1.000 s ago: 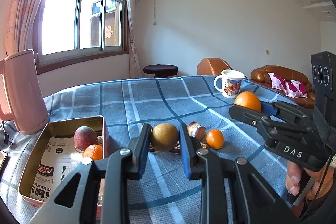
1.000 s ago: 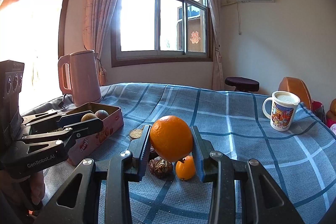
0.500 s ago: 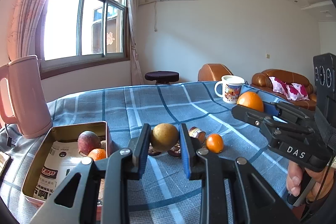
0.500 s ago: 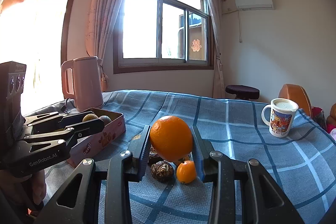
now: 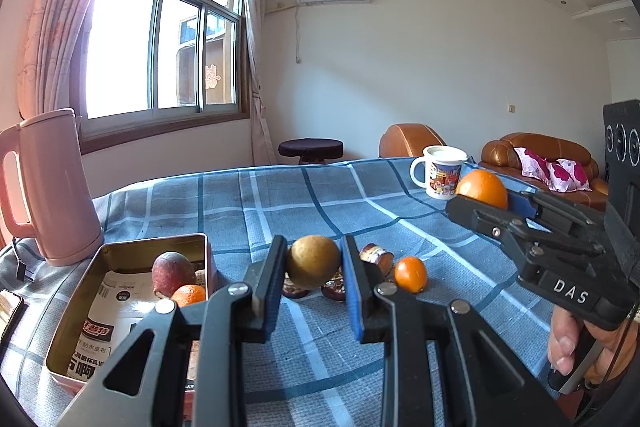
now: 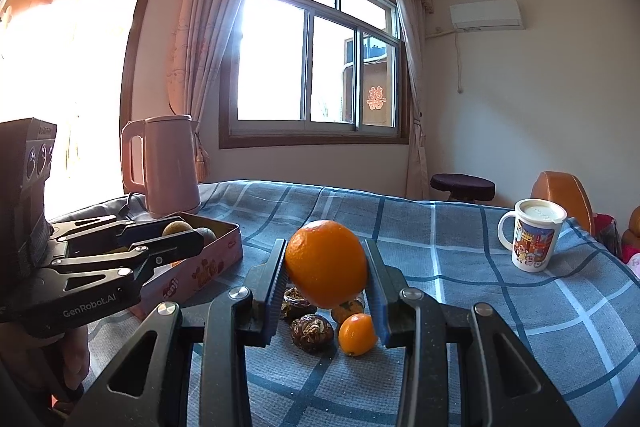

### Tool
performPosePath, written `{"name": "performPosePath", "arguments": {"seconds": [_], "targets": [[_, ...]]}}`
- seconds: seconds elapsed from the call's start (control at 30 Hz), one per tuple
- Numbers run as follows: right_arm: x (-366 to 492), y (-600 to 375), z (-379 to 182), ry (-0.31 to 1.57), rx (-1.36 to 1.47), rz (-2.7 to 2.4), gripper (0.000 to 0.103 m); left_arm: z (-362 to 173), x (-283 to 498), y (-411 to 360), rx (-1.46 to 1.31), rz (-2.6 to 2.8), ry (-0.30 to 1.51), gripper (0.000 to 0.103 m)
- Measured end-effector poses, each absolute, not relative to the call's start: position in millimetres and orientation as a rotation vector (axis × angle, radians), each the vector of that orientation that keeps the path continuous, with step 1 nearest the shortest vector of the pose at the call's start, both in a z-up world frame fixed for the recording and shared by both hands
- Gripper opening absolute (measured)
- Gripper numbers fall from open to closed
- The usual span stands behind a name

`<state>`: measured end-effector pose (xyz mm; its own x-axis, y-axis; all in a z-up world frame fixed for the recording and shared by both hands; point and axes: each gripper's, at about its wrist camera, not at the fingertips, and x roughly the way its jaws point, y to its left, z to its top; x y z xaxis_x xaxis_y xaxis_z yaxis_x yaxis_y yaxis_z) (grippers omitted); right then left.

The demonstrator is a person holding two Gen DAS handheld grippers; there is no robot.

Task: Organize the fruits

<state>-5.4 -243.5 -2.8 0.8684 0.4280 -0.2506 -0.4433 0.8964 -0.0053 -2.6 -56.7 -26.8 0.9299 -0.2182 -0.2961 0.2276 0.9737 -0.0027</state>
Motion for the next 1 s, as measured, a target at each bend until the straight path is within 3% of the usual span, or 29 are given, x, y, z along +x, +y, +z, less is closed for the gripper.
{"name": "performPosePath", "arguments": {"seconds": [1.0], "targets": [[5.0, -191.0, 0.4, 0.267, -0.127, 0.56, 0.038, -27.6, 4.6, -24.0, -0.024, -0.144, 0.339, 0.028]]}}
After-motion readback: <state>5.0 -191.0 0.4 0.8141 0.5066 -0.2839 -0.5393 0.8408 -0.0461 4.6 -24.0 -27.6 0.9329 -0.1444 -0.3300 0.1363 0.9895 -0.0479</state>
